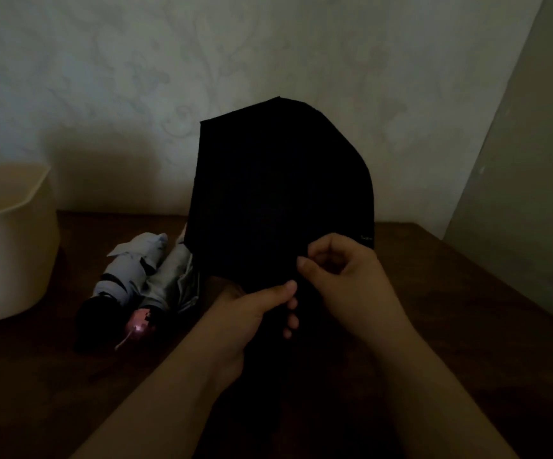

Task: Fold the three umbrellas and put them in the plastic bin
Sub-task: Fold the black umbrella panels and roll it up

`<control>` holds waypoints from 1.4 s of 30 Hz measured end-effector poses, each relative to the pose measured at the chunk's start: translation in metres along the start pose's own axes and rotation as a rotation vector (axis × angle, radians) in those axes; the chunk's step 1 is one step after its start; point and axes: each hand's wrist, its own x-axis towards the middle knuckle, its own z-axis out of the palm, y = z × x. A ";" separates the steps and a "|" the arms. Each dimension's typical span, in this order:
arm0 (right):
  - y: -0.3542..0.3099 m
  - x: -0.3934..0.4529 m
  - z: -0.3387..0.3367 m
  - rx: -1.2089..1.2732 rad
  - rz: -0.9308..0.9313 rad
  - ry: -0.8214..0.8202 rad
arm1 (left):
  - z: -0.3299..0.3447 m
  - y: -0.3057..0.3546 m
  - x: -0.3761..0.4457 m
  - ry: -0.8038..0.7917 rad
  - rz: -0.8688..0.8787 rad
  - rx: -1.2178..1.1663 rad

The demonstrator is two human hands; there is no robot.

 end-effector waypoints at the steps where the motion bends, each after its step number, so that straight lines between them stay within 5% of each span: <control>1: -0.001 0.000 -0.002 -0.027 -0.005 0.013 | -0.003 0.000 0.001 -0.001 0.000 0.005; 5: -0.001 0.010 -0.033 -0.091 -0.116 0.508 | -0.012 0.004 0.004 -0.053 0.071 0.054; 7: -0.006 0.020 -0.056 -0.026 -0.093 0.597 | -0.014 0.007 0.004 -0.068 0.081 0.063; 14: -0.002 0.070 -0.084 0.233 -0.050 0.124 | -0.022 0.008 0.005 -0.092 0.072 0.103; 20: 0.010 0.066 -0.086 0.563 0.033 0.263 | -0.021 0.005 0.008 -0.149 -0.030 0.039; 29: 0.045 0.043 -0.111 0.704 0.433 0.098 | -0.010 0.001 0.005 -0.118 -0.045 0.043; 36: 0.038 0.043 -0.118 0.739 0.139 0.360 | -0.002 -0.009 0.009 0.026 -0.053 0.042; 42: 0.037 0.038 -0.116 0.586 0.164 0.098 | -0.004 -0.003 0.005 -0.027 -0.111 -0.065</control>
